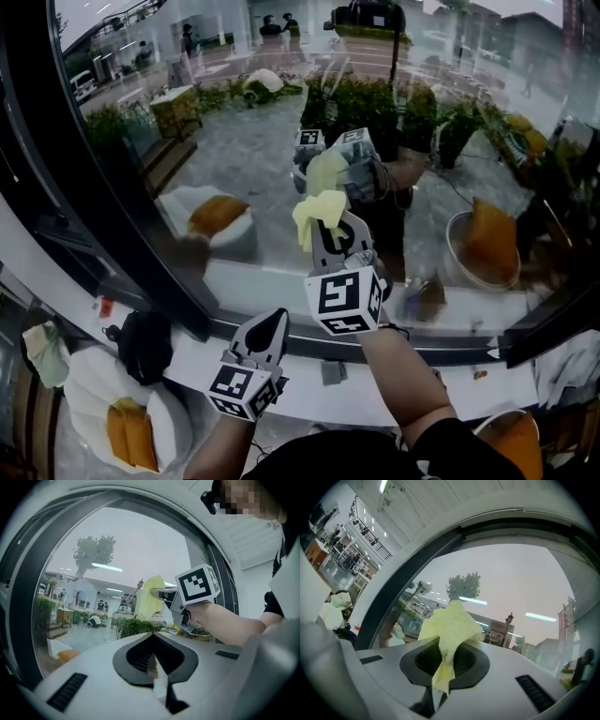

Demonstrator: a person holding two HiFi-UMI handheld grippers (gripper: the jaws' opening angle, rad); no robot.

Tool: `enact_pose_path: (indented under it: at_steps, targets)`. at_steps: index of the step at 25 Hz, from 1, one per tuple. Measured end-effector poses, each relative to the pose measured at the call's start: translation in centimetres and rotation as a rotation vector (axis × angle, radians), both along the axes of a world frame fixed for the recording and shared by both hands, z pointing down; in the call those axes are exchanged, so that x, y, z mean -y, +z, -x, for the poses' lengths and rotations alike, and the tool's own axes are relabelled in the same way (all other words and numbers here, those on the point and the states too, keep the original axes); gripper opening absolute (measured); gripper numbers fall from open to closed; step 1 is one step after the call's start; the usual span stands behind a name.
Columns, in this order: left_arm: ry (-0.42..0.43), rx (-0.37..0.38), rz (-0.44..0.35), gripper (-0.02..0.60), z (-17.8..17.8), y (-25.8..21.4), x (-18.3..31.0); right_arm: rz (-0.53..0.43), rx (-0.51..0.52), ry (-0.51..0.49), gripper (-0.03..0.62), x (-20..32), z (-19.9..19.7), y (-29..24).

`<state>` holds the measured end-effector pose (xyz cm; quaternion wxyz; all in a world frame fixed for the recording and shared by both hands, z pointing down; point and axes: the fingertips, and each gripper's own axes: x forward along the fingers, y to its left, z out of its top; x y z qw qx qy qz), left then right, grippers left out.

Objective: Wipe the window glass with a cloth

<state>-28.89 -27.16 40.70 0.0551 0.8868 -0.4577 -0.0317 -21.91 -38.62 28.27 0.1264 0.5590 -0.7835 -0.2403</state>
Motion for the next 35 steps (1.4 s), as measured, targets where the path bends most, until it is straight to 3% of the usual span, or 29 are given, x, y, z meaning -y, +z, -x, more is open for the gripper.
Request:
enact_pose_path:
  at_steps: [4,10,30,35]
  targets:
    - [0.039,0.027,-0.028,0.008,-0.8,0.3,0.3,-0.019,0.004,0.022,0.043,0.3,-0.6,-1.4]
    - [0.059,0.01,-0.009,0.008,-1.3,0.7,0.3,-0.022,-0.016,0.044,0.043,0.8,-0.8,-2.5]
    - [0.052,0.042,-0.025,0.008,-0.8,0.9,-1.2,-0.009,-0.018,0.049,0.043,0.9,-1.0,-2.5]
    - [0.038,0.013,-0.006,0.008,-1.0,0.2,-1.4,-0.005,-0.017,0.054,0.043,0.8,-1.3,-2.4]
